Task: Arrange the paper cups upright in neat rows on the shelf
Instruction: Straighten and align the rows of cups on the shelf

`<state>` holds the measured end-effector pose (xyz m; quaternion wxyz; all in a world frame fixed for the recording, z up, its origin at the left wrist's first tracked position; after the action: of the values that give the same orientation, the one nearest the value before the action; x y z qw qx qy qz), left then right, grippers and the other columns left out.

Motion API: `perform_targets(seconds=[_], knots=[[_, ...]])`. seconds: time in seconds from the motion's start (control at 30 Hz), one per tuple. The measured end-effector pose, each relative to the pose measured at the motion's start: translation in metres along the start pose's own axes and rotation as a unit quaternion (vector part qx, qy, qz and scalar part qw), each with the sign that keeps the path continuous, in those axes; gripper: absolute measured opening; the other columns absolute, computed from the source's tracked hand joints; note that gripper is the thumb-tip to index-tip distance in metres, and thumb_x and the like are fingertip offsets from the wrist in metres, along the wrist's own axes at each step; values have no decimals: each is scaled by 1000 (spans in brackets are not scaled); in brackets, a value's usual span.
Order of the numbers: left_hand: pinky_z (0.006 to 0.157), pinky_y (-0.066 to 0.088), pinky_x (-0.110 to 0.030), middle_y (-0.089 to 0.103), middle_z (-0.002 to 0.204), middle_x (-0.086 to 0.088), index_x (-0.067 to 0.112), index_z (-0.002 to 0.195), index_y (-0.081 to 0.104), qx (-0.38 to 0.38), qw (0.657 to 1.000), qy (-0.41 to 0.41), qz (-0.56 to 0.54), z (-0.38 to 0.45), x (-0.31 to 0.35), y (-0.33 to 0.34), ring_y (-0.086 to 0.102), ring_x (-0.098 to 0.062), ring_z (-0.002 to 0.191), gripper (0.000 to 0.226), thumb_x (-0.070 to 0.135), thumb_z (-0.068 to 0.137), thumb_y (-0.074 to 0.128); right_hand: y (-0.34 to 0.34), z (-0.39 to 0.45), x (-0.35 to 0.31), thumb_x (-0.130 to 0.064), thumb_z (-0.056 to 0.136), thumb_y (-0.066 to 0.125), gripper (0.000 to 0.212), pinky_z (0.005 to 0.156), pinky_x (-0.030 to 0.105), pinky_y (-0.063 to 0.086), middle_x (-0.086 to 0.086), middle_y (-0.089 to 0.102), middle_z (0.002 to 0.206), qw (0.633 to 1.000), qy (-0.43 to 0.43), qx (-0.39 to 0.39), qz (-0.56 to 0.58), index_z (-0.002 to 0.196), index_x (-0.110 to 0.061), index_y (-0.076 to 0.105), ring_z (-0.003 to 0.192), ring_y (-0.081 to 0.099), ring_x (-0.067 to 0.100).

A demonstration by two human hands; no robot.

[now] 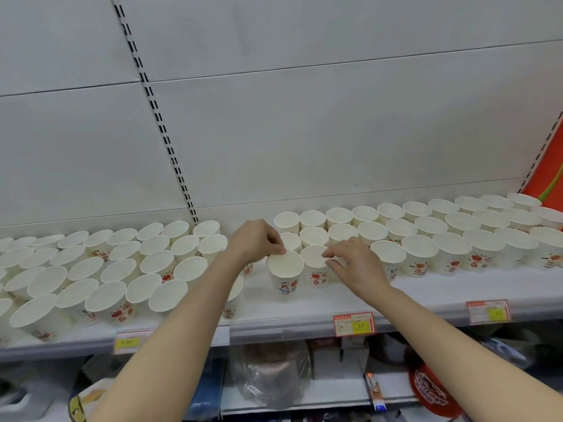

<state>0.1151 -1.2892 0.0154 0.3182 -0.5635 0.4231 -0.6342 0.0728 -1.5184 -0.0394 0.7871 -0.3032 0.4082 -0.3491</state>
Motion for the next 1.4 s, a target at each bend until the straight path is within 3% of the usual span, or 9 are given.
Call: perform_targets(seconds=[0.23,0.33,0.43,0.53,0.67,1.03,1.17,1.23,1.4], knots=[[65,49,-29,70,78,12,32,75,75,18,999,13,36,5,5,30,63,-13,80,2,33,77,74,6,3,0,-25,85,67,20,78,34,43,-7,68,102,992,-66,-75,-77,104,-22,71,99,50,20],[73,53,-33,71,87,15,32,85,74,85,996,16,-9,-6,8,31,63,-7,83,9,40,81,72,7,8,-1,-24,87,62,13,76,34,42,-9,68,92,988,-69,-108,-83,96,-23,72,97,47,19],[68,50,-26,66,89,22,37,88,72,106,993,47,-19,-35,11,40,59,1,82,22,56,77,72,6,5,2,-23,86,62,10,74,32,37,-8,67,84,986,-79,-116,-86,88,-22,72,91,46,18],[68,46,-23,64,94,22,40,95,70,78,992,76,63,-54,11,56,54,-2,88,29,57,73,75,5,-1,3,-22,84,64,8,76,33,38,-8,67,80,986,-92,-115,-76,84,-21,72,88,47,19],[68,43,-25,67,99,14,34,94,72,90,990,58,92,-51,12,59,54,-8,93,11,37,83,70,2,1,-1,-21,84,63,9,76,31,34,-7,67,80,985,-112,-102,-81,83,-20,71,88,47,20],[72,48,-29,67,99,8,29,96,72,96,988,69,99,-39,9,66,54,-12,92,11,34,88,67,1,5,0,-21,90,57,14,76,32,35,-5,68,89,983,-116,-104,-96,90,-19,71,93,48,20],[76,47,-27,64,105,19,35,106,70,112,990,78,47,-40,-1,60,52,-6,97,25,44,83,71,2,9,-6,-33,85,66,17,76,29,34,-8,68,93,987,-118,-72,-82,97,-23,72,95,50,18],[77,47,-25,63,106,22,38,108,69,132,988,78,26,-44,-10,49,52,-3,97,27,47,83,70,5,10,-11,-33,79,73,16,71,28,35,-8,69,87,988,-130,-42,-73,91,-22,73,89,53,19],[71,47,-28,69,93,16,34,95,74,212,976,-30,31,-48,-59,1,60,-6,89,10,32,87,68,19,16,-28,-22,74,78,7,62,31,43,-9,67,72,988,-152,-1,-38,76,-22,72,74,54,21]])
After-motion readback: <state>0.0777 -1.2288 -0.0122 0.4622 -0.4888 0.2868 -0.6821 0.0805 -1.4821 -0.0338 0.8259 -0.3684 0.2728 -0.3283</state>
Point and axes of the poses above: each hand's wrist, its own z-axis towards the middle knuckle, its own y-axis out of the palm, x = y × z, the point moved 2 cm from there along z, towards the middle knuckle
